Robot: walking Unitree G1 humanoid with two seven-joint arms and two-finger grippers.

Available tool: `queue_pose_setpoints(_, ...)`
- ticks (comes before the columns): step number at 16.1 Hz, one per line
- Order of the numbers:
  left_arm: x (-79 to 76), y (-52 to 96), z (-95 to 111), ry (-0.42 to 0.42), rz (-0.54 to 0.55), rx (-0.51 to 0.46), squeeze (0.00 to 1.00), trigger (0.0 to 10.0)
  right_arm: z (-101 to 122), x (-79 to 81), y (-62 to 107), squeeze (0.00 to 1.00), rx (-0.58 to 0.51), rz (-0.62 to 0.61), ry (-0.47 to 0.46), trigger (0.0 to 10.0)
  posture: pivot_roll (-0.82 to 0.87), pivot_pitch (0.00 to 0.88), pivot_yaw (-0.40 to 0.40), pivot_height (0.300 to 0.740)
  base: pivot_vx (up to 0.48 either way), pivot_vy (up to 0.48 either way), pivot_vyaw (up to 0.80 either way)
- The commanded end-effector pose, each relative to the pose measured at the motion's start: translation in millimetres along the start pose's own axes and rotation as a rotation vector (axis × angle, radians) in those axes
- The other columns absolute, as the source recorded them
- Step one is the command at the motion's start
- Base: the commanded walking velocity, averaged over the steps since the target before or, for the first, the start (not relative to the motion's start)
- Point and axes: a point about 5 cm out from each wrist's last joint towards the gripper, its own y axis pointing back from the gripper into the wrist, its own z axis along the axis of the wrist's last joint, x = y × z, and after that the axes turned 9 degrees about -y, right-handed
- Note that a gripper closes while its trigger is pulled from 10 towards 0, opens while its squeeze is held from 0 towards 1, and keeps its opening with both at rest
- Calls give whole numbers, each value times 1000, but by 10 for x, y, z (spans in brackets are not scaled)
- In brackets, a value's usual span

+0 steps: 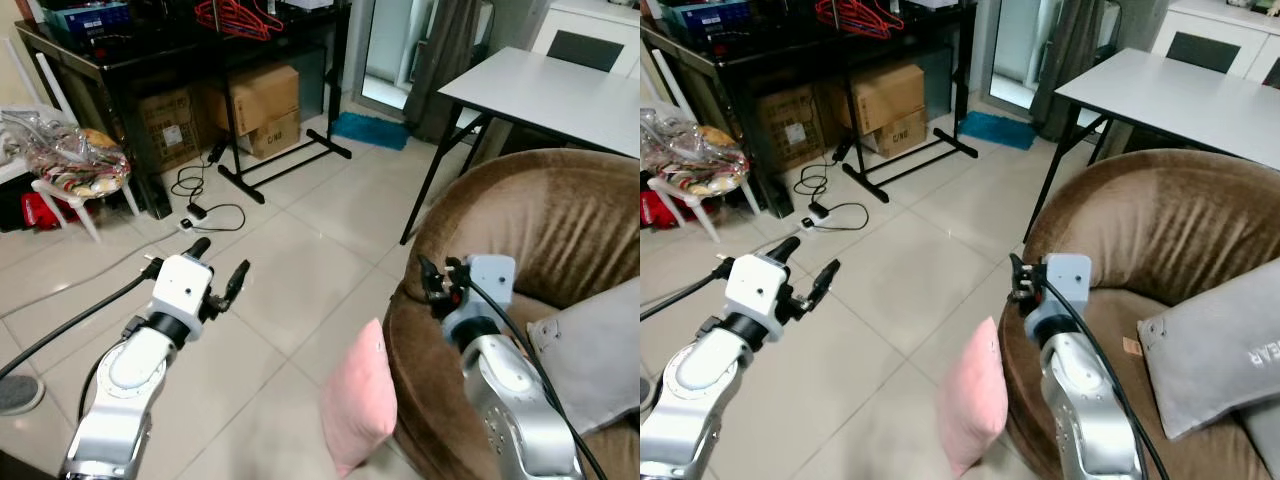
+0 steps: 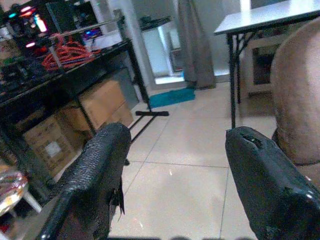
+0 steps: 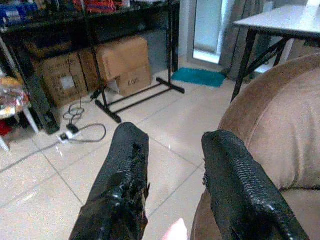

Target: Move the pillow to the sofa from floor

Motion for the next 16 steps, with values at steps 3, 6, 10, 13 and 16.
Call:
queue_pose_setpoints(3,24,10,-12,-2,3,10,0,10000,8,34,-23,0,-6,1,-5,10000,29,0,-18,740,329,0,267)
queue_pose_setpoints(6,29,12,-20,-2,2,12,0,10000,10,13,-15,0,-8,-11,1,10000,29,0,-19,740,325,0,0)
queue_pose_setpoints(10,38,13,-39,-18,2,25,0,10000,-11,-23,-13,0,4,-40,9,10000,28,0,-19,740,142,0,0)
queue_pose_setpoints(13,39,12,-44,-28,8,31,0,10000,-8,-26,-7,0,0,-40,4,10000,28,0,-17,740,0,0,0)
queue_pose_setpoints(16,45,17,-48,-34,18,33,0,10000,-10,-18,-2,0,-1,-29,-12,10000,27,0,-18,740,0,0,0)
